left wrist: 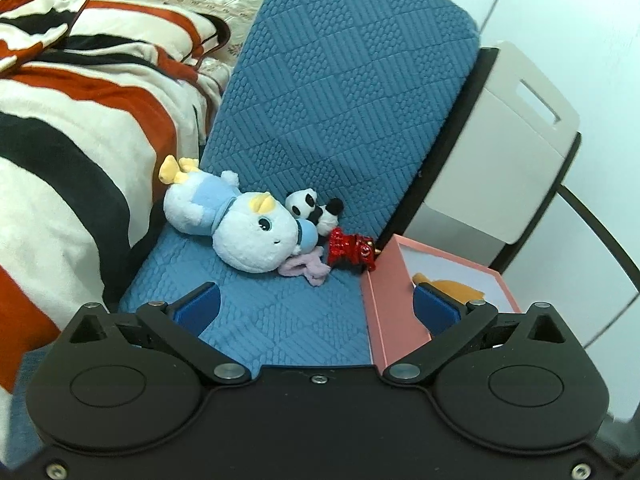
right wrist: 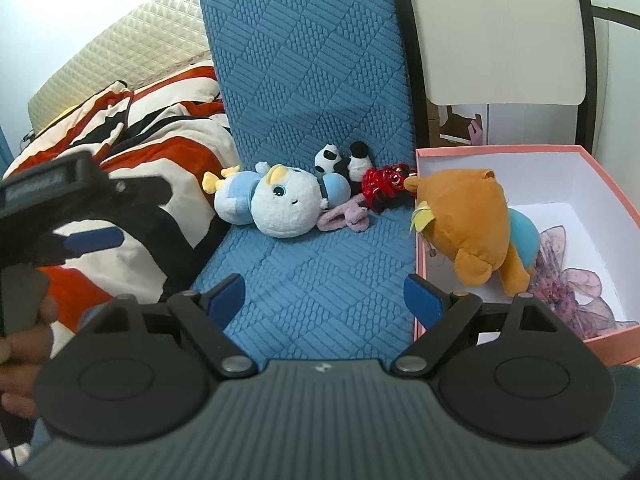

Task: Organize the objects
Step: 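Withdraw both grippers from the pink box back toward the chair, then grasp the white bird plush with the left gripper while the right gripper grasps the pink plush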

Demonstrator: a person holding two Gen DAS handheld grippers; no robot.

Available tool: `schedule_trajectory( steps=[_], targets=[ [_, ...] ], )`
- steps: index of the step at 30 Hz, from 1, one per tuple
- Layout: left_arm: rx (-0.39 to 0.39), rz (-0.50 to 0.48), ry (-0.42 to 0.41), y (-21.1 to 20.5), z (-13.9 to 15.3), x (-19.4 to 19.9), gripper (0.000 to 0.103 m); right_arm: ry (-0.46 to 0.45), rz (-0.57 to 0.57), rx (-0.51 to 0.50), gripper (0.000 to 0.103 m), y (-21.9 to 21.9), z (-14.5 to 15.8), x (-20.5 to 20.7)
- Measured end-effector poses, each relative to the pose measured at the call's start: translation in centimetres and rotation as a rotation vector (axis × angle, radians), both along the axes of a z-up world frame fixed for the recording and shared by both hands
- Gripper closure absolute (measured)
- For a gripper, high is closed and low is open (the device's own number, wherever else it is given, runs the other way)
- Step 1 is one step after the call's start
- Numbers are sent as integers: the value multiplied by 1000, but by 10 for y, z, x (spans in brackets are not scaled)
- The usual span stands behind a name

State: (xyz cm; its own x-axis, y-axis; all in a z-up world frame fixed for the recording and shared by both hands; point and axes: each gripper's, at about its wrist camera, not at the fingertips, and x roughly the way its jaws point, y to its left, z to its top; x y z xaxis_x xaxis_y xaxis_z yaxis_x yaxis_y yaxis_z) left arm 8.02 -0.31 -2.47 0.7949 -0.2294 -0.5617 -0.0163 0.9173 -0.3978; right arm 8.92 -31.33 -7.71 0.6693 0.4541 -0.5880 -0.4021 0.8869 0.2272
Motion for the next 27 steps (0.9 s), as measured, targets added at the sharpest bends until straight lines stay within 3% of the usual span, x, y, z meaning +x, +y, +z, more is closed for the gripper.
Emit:
schedule_trajectory(
  steps=[12, 17, 27],
  targets=[
    [-6, -1, 43, -5, -35, 68, 0, 3, 52, -3, 16, 19, -38, 32],
    [-47, 63, 67, 10, -53, 95, 0, 7, 69, -1, 21, 33, -40, 50],
    [-140, 71, 164, 38, -93, 167, 1, -12, 106, -21, 34, 67, -44, 90]
  ],
)
